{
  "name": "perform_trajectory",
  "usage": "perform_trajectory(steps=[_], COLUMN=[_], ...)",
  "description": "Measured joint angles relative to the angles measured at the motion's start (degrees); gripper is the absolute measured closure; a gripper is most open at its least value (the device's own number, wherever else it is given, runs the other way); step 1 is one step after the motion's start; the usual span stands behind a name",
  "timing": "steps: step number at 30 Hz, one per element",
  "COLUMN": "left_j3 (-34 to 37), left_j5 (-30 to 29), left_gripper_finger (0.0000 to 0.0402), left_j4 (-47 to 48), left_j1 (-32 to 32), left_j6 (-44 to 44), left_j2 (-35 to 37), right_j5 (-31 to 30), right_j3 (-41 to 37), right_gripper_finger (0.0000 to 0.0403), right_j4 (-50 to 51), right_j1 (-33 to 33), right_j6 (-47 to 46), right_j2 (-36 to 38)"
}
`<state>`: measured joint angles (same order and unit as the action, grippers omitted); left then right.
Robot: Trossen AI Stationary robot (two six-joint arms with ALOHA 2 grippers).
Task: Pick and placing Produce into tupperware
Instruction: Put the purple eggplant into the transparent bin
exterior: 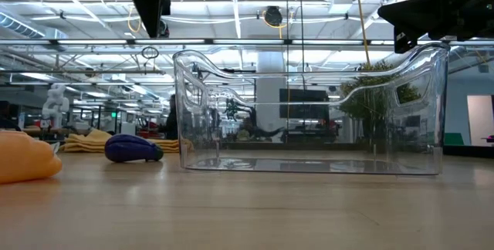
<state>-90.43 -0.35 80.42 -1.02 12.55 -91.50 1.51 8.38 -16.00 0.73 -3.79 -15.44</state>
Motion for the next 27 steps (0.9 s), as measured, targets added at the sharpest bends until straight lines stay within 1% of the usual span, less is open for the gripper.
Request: perform_trajectory(steps=[10,13,16,23,27], left_j3=[0.0,0.0,0.0,0.0,0.02], left_j5=[0.37,0.39,0.45,0.46,0.45], left_gripper_finger=[0.037,0.0357,0.0324,0.0216,0.0167], left_j4=[-3.07,-3.1,-3.12,-3.12,-3.01], left_j1=[2.49,3.44,3.87,4.2,4.2], left_j6=[-1.45,-1.76,-1.85,-1.13,-0.84], left_j2=[0.0,0.0,0.0,0.0,0.0], right_j5=[0.0,0.0,-0.02,0.01,0.01], right_j3=[0.0,0.0,0.0,0.0,0.0], right_gripper_finger=[0.0403,0.0403,0.0403,0.0403,0.0403], right_j4=[0.02,0.02,0.02,0.02,0.02], right_j1=[0.0,0.0,0.0,0.0,0.0], right_j6=[0.01,0.02,0.02,0.02,0.0], right_j2=[0.0,0.0,0.0,0.0,0.0])
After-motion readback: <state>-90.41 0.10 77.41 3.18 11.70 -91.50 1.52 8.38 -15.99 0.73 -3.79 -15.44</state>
